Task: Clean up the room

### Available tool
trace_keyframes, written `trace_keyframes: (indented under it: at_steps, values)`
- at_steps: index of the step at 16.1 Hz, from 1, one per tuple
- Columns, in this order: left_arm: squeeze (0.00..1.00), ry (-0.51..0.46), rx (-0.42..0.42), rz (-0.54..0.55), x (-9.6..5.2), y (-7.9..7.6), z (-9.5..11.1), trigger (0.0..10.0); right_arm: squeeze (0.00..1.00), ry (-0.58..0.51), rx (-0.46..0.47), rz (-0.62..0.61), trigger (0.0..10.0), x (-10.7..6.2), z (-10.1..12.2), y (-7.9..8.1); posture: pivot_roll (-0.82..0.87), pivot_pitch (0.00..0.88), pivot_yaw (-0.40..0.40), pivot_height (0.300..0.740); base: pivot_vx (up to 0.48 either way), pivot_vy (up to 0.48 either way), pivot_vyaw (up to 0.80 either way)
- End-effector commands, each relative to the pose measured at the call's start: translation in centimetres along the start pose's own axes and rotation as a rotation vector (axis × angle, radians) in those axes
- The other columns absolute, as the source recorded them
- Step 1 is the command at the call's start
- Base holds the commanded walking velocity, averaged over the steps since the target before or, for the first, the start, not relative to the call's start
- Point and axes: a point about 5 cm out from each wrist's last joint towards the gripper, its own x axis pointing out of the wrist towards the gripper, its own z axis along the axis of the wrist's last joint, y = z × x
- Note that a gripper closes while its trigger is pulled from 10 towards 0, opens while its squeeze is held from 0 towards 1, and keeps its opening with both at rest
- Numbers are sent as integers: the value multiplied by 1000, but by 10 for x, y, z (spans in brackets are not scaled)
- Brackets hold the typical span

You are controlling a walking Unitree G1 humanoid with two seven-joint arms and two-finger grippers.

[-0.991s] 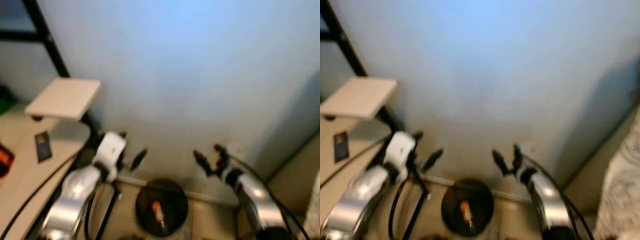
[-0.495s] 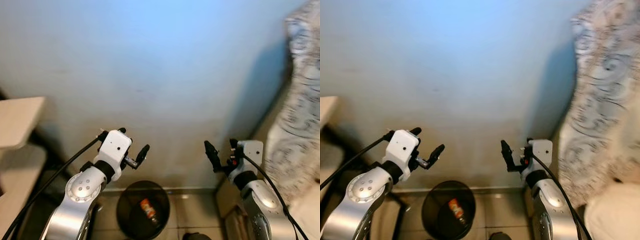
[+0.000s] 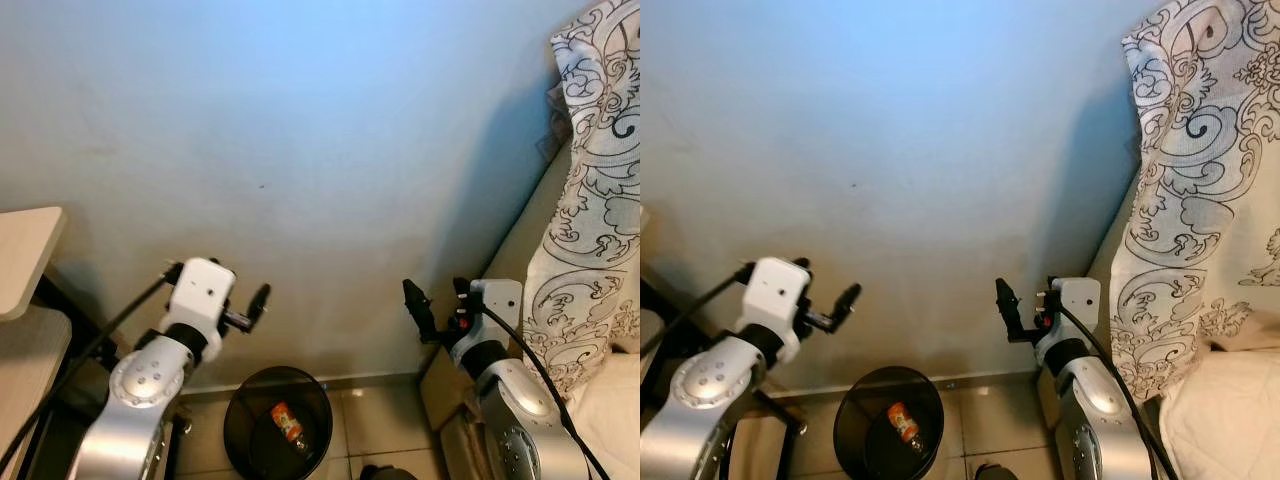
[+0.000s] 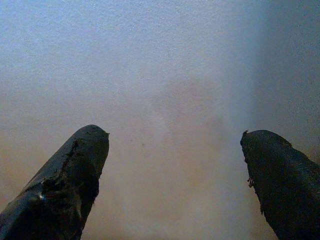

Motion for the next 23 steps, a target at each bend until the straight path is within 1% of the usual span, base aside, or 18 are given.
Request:
trace_keyframes:
  at_steps: [1,4,11,12,16,19,23]
  values:
    - [0,5,-7,27,1,4,0,10000,0,-14,4,18,10000,3,6,5,19,0,55,740,0,0,0]
    - [0,12,-8,33,1,5,-2,10000,0,-4,27,8,10000,4,6,3,29,0,47,740,0,0,0]
    - [0,20,-20,33,2,5,-6,10000,0,5,31,-22,10000,4,8,-2,24,0,44,740,0,0,0]
    - [0,25,-21,33,2,6,-7,10000,0,15,33,-23,10000,4,4,-2,25,0,47,740,0,0,0]
    - [0,29,-22,30,2,6,-10,10000,0,17,27,-13,10000,4,4,0,26,0,46,740,0,0,0]
    - [0,31,-21,35,2,9,-11,10000,0,23,20,-5,10000,4,3,2,24,0,48,740,0,0,0]
    - [0,34,-25,29,1,7,-12,10000,0,25,22,-6,10000,3,2,1,26,0,45,740,-61,0,0]
